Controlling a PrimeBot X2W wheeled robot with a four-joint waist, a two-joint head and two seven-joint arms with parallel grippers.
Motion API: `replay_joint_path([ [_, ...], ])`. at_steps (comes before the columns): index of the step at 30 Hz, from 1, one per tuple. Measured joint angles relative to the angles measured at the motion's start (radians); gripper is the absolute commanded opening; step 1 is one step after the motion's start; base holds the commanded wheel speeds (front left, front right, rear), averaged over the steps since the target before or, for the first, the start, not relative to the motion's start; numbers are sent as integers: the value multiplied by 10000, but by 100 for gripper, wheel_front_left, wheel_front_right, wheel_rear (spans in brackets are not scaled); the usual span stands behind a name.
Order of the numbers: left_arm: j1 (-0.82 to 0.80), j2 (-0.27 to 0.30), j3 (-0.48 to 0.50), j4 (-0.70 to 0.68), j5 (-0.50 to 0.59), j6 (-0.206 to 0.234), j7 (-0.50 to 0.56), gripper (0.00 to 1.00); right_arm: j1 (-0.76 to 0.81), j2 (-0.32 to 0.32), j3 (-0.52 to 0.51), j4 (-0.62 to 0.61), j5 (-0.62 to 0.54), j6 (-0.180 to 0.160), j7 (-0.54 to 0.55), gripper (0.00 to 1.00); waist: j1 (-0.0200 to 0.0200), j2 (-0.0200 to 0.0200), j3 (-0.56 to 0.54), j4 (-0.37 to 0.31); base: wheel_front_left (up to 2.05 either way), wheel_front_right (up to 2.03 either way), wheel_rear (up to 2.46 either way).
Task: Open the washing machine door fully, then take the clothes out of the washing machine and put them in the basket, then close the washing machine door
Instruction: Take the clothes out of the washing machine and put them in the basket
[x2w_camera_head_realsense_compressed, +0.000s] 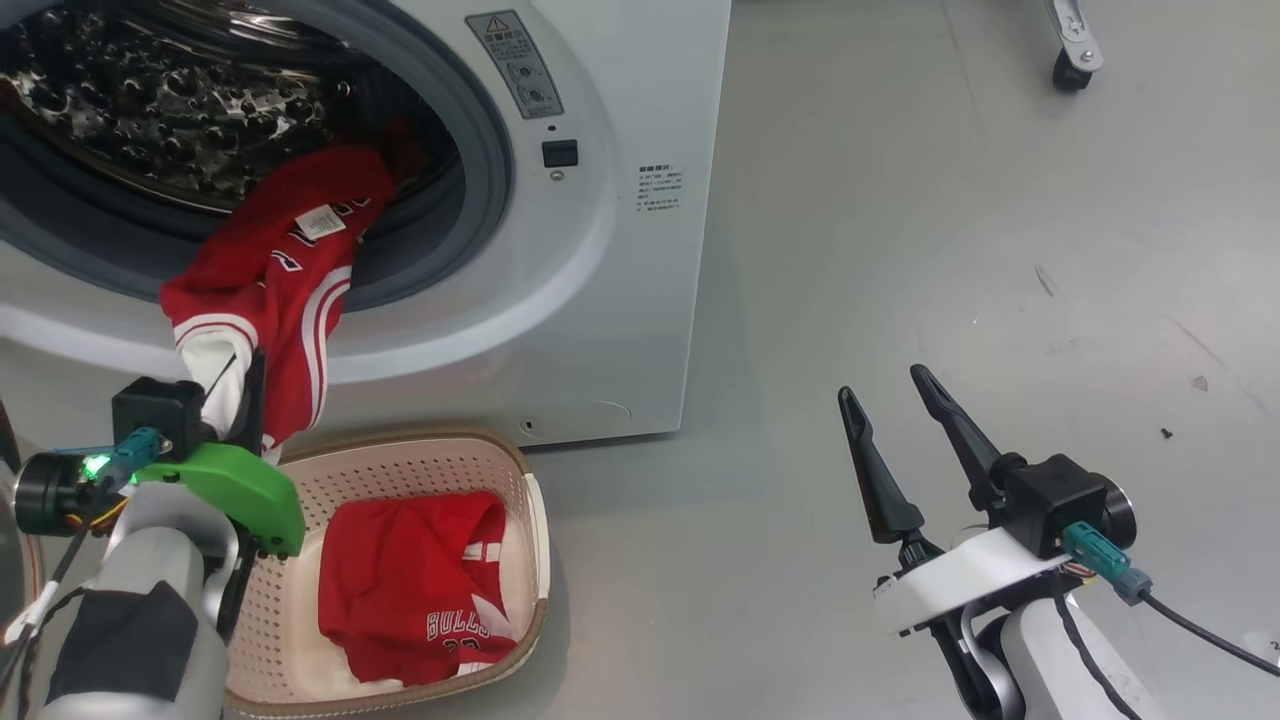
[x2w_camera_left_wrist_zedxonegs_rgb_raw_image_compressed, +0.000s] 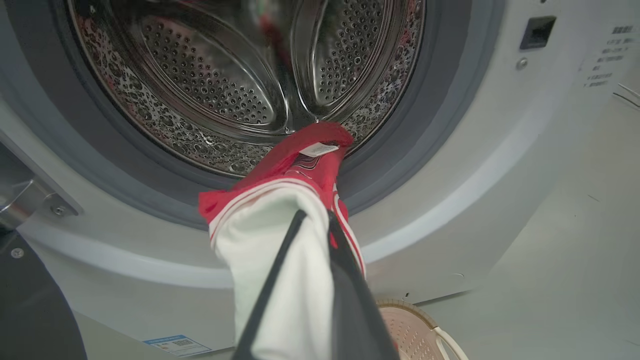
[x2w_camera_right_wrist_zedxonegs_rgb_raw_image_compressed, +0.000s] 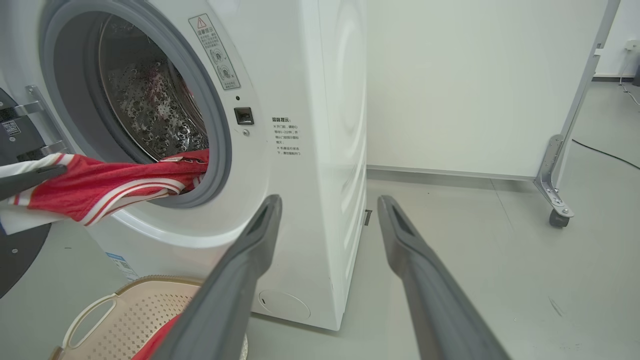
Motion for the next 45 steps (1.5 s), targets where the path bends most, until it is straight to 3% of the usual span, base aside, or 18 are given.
replay_joint_path([
  [26,1403,-339,585,-5917,337,119,-33,0,264,69,-90,-46,-33,190,0,100,0,0,-350,200,0,0,0],
  [45,2478,-577,1208,-8021,593,334,-35,0,395,115,-178,-104,-119,274,0,100,0,0,-252,136,0,0,0],
])
